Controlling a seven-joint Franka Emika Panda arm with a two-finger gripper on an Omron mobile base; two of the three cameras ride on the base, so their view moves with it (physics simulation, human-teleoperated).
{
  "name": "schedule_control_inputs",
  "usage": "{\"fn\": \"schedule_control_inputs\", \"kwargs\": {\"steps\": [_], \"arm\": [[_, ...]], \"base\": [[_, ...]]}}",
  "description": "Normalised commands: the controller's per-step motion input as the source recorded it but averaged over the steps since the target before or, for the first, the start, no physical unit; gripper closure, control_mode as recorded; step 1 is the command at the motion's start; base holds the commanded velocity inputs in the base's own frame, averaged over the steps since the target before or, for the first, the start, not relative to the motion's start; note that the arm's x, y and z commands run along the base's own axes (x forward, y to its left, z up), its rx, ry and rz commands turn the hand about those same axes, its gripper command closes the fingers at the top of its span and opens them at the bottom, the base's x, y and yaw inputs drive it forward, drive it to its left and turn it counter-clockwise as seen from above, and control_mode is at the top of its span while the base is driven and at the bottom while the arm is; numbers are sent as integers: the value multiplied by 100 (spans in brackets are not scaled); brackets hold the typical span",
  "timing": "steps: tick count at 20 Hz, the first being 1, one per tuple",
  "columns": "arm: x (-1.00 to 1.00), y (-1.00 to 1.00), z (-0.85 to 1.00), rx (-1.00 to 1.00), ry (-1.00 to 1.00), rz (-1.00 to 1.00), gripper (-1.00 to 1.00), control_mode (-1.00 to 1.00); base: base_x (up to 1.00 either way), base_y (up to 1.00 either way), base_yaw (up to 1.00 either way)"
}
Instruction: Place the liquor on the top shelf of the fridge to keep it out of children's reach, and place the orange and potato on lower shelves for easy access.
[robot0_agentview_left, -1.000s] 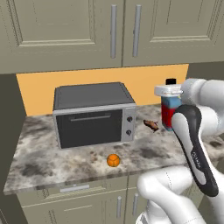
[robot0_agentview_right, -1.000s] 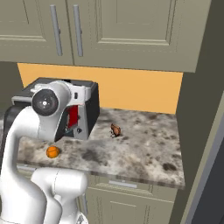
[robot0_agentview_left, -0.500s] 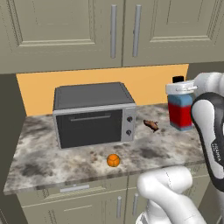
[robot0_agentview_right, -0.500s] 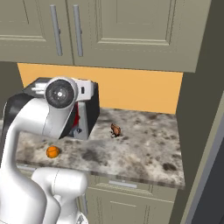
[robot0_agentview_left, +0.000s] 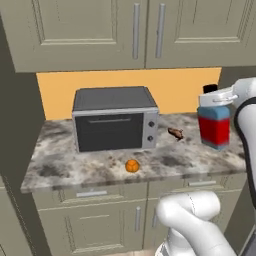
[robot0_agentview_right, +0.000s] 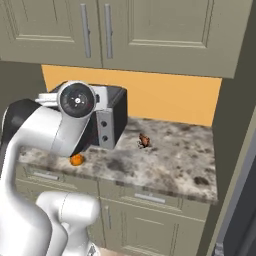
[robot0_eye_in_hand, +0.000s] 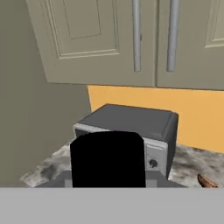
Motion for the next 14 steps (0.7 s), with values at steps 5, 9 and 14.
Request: {"fn": "schedule_control_inputs", "kwargs": {"steps": [5, 9, 14], "arm": [[0, 0, 0, 0, 0, 0, 100, 100], [0, 0, 0, 0, 0, 0, 100, 100], [0, 0, 0, 0, 0, 0, 100, 100]], "base": [[-76, 41, 49], [-45, 75, 60], [-17, 86, 61]]}}
